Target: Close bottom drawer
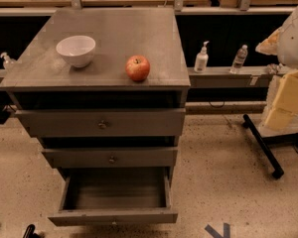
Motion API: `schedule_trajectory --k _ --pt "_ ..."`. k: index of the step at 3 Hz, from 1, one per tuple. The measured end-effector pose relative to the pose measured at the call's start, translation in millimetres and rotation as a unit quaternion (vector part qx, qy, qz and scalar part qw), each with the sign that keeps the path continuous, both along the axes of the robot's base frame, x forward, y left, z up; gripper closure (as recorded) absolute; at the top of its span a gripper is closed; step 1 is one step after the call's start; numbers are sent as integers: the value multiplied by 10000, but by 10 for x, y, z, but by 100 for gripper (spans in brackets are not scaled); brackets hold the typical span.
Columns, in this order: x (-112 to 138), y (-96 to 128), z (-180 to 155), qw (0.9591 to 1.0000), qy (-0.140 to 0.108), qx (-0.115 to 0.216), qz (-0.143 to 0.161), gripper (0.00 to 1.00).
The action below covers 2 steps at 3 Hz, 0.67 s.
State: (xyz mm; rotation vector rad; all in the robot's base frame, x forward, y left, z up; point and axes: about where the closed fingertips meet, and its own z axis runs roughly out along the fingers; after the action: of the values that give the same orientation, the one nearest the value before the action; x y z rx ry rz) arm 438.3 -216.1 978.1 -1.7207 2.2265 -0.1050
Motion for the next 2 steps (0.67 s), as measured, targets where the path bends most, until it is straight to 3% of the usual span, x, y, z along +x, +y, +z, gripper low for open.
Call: schedule_trajectory --k 1,2 --pt "2 4 4 10000 -7 -6 3 0" --pt "111 221 -446 9987 304 349 215 0"
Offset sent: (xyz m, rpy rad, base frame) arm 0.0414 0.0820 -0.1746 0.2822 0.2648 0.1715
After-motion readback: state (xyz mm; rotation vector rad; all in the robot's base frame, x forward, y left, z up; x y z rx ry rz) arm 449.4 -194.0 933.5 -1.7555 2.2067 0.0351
